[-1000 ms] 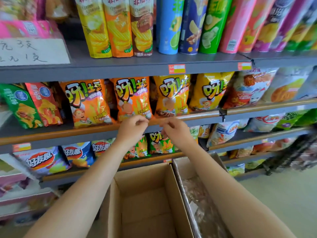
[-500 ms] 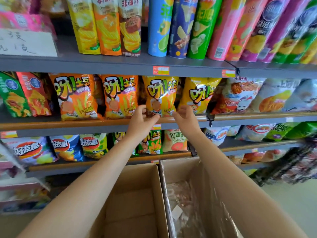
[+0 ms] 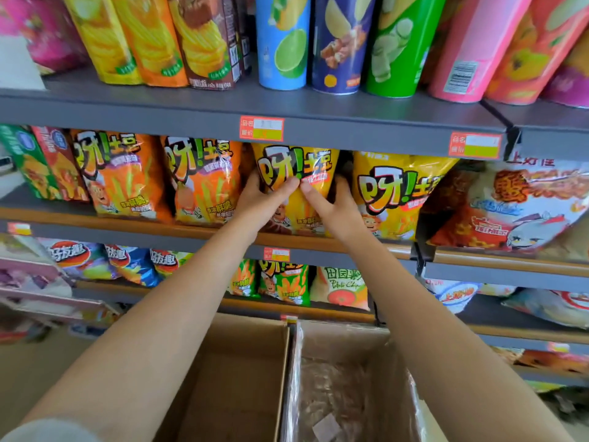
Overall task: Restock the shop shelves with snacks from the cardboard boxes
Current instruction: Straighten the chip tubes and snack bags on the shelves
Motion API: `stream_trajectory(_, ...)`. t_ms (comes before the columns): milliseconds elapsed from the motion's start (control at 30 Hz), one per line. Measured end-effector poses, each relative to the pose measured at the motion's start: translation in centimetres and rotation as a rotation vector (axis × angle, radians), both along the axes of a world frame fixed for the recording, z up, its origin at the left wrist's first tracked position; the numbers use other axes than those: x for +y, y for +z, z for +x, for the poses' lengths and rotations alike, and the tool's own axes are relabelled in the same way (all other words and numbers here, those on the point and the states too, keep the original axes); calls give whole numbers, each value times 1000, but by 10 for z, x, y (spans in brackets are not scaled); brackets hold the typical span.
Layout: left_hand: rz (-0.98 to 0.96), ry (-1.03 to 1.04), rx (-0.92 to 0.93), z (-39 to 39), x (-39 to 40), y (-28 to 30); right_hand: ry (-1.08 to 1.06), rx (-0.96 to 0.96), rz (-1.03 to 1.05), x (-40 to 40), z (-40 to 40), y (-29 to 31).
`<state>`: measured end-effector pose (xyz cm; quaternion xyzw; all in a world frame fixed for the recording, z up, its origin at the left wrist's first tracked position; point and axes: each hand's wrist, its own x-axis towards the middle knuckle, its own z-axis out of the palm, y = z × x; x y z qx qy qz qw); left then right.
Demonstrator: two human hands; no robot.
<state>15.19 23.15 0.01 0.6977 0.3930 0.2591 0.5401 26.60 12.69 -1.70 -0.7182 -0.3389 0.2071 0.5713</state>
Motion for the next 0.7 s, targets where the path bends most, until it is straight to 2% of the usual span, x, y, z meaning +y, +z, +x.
stream_trajectory(133,-10,-20,-3,3,7,-3,70,4,-7,-2,2,-2)
stream_trajectory(367,58,-248,-18,-10,16,-15,60,-86,-54,-1,0,-7)
stream_trajectory(700,86,-197,-108,-14,13,-23,9,-82,4,-1,-10,-15)
